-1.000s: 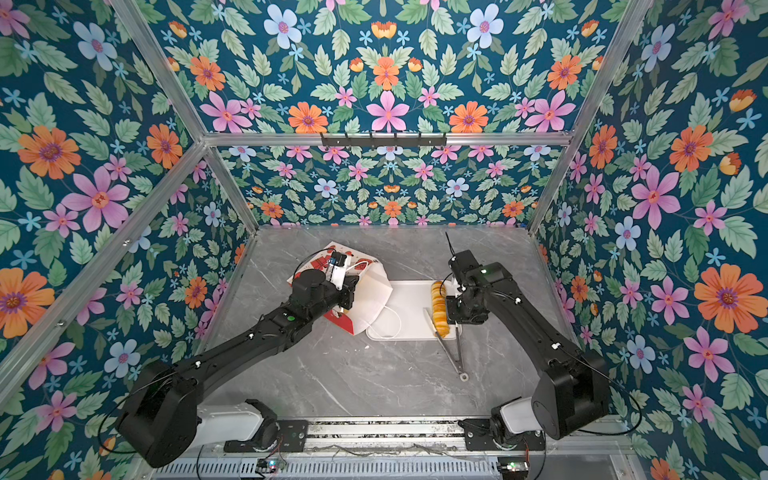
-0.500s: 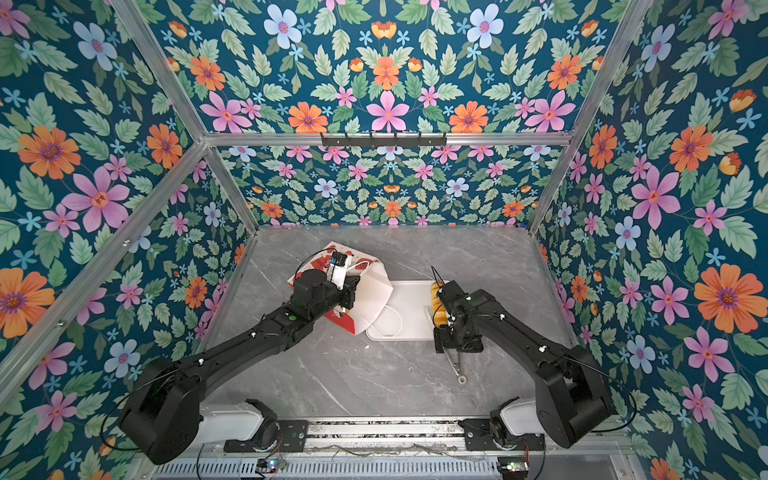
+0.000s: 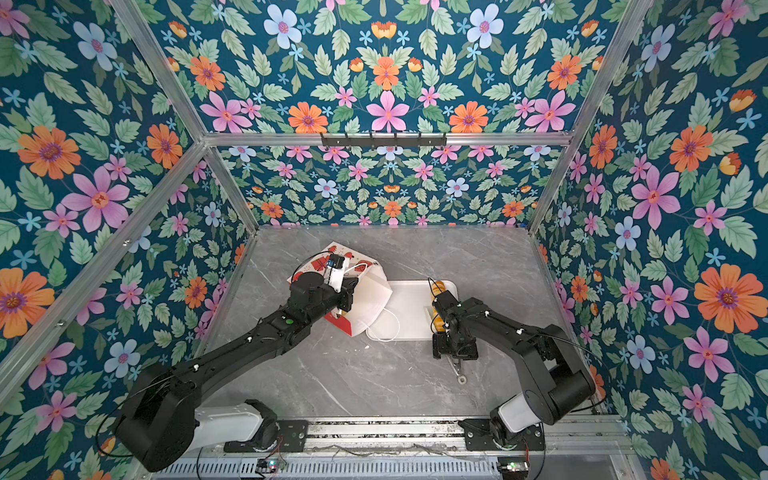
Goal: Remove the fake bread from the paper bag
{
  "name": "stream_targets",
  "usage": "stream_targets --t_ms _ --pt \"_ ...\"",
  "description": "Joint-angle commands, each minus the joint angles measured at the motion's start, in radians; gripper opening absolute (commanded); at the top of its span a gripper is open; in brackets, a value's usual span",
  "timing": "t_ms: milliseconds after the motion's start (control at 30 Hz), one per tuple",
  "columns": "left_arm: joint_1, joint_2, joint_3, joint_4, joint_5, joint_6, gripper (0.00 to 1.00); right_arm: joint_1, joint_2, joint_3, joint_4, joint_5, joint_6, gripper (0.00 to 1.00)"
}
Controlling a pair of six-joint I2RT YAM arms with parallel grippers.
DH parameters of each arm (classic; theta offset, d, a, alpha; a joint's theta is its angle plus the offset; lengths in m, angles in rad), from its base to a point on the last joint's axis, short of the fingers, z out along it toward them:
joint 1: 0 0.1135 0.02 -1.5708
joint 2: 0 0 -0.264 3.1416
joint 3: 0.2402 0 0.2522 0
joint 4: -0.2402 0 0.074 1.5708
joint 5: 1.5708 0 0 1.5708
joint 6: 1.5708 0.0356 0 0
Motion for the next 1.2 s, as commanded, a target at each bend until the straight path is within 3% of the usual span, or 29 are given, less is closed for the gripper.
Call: stream_targets --t_ms 0,200,333,600,667,867,1167 --pt "0.000 -0.005 0.002 0.030 -0.009 -0.001 0.00 0.007 0.009 -0.015 0.035 0.039 0.046 0.75" --pt "0.000 0.005 0.007 0.031 -0.008 -0.002 0.00 0.011 -0.033 -0.018 0.005 0.070 0.060 0.41" --pt "0.000 0.011 0.009 0.035 -0.007 -0.002 0.00 0.013 -0.083 0.002 -0.048 0.057 0.044 0.31" --pt "0.000 0.009 0.013 0.032 -0.007 -0.001 0.00 0.014 -0.172 0.108 -0.213 0.022 -0.020 0.34" --pt "0.000 0.011 0.015 0.033 -0.005 -0.002 0.00 0.013 -0.178 0.129 -0.233 0.000 -0.031 0.38" --pt "0.000 0.005 0.011 0.035 -0.003 -0.002 0.00 0.013 -0.158 0.131 -0.228 -0.042 -0.050 0.39" --pt "0.000 -0.005 0.007 0.031 -0.009 0.005 0.00 0.014 -0.218 0.201 -0.288 0.005 -0.036 0.39"
